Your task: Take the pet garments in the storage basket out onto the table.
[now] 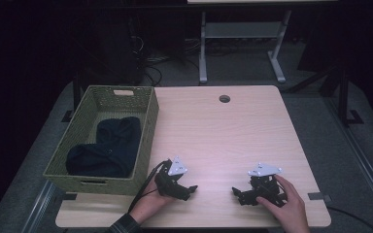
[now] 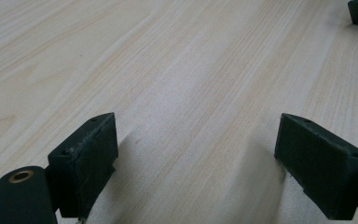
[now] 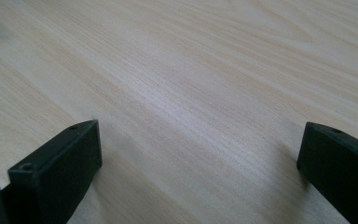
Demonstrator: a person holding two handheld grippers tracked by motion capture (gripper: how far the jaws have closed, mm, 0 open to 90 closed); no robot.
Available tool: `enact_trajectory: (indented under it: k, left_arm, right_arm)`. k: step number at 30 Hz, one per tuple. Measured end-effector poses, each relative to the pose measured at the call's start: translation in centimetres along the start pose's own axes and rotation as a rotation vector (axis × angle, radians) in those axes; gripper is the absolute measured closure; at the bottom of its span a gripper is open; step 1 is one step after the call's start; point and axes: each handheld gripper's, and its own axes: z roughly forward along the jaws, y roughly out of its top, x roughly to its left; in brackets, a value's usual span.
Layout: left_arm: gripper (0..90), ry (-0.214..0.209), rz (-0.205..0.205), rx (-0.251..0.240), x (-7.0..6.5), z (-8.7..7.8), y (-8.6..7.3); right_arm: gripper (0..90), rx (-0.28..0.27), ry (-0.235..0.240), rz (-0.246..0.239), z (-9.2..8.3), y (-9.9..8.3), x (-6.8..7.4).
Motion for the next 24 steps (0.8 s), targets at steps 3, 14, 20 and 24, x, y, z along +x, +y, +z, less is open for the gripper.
enact_trajectory:
  k: [3, 14, 20, 24]
  left_arm:
    - [12.5, 0.000, 0.000, 0.000, 0.0, 0.0, 0.0]
    - [13.4, -0.024, -0.003, 0.054, -0.2, -0.1, 0.9]
    - [13.7, -0.025, -0.001, 0.035, -0.1, -0.5, 1.2]
    - [13.8, -0.028, -0.009, 0.022, 0.1, -0.8, 1.4]
  right_arm:
    - [0.0, 0.000, 0.000, 0.001, 0.0, 0.0, 0.0]
    - [0.0, 0.000, 0.000, 0.000, 0.0, 0.0, 0.0]
    - [0.0, 0.000, 0.000, 0.000, 0.0, 0.0, 0.0]
    - [0.0, 0.000, 0.000, 0.000, 0.0, 0.0, 0.0]
